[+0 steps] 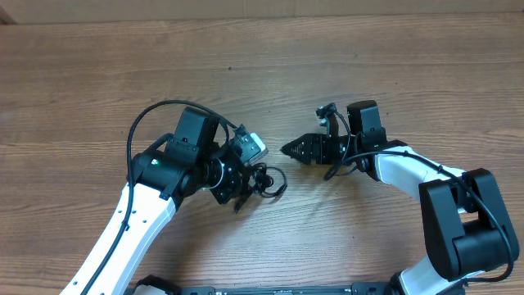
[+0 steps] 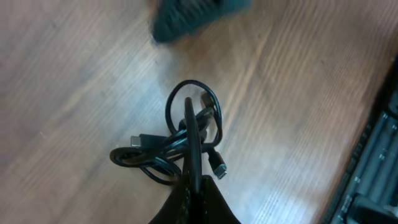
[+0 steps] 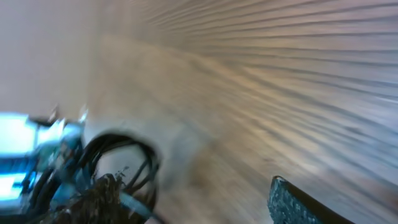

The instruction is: Untangle cables

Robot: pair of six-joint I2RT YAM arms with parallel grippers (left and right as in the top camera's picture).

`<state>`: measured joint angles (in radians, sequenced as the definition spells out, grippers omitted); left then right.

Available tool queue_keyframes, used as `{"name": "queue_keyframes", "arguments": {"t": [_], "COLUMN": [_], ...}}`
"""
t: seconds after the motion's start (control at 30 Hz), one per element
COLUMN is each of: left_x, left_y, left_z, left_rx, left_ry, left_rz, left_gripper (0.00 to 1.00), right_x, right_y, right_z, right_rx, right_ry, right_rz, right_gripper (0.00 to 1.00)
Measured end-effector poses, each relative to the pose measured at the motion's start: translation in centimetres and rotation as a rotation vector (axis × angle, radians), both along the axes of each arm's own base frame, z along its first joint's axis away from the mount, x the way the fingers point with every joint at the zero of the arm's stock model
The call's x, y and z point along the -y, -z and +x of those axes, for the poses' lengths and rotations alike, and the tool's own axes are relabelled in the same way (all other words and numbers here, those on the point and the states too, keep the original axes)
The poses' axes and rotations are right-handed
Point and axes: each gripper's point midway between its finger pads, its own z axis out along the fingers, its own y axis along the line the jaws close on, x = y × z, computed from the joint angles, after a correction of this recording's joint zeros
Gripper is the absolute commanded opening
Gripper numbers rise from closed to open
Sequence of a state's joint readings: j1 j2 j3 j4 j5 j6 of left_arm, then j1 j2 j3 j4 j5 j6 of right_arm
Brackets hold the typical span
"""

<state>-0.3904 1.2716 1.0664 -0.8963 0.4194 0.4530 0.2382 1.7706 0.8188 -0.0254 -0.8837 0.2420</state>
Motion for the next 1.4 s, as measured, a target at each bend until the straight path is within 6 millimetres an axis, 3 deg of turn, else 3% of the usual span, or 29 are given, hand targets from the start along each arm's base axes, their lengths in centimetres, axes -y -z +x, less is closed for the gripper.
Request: {"name": "queue_keyframes", "arguments": {"t": [0.33, 0.53, 0.87, 1.03, 1.17, 1.4], "left_x": [1.0, 1.4, 2.1, 2.1, 2.2, 2.0], "left_y": [-1.5, -1.7, -2.1, -2.2, -2.2, -1.9], "left_z": [2.3, 2.1, 1.6, 1.6, 1.6, 1.3], "left_rx": [0.118, 0.107, 0.093, 0.080, 0.073, 0.033], "left_ry": [0.000, 0.015, 0.040, 0.026, 0.017, -0.015], "left_rz": [-0.048, -0.080, -0.121, -0.129, -0.133, -0.136], "left_gripper": [0.04, 0.04, 0.04, 0.04, 0.04, 0.04], "right_x": [-2.2, -3.1, -3.2, -3.2, -3.2, -3.1], "right_y": [-1.6, -1.8, -1.6, -1.5, -1.5, -1.4], "right_z": [-2.4, -3.2, -3.6, -3.8, -3.9, -3.8], "right_rx": [0.075, 0.103, 0.088, 0.081, 0.080, 0.057], "right_ry": [-0.177, -0.227, -0.236, -0.239, -0.240, -0.226], "right_rz": [0.098, 0.105, 0.103, 0.100, 0.099, 0.097], "right_gripper": [0.72, 0.53, 0.53, 0.34, 0.04, 0.04]}}
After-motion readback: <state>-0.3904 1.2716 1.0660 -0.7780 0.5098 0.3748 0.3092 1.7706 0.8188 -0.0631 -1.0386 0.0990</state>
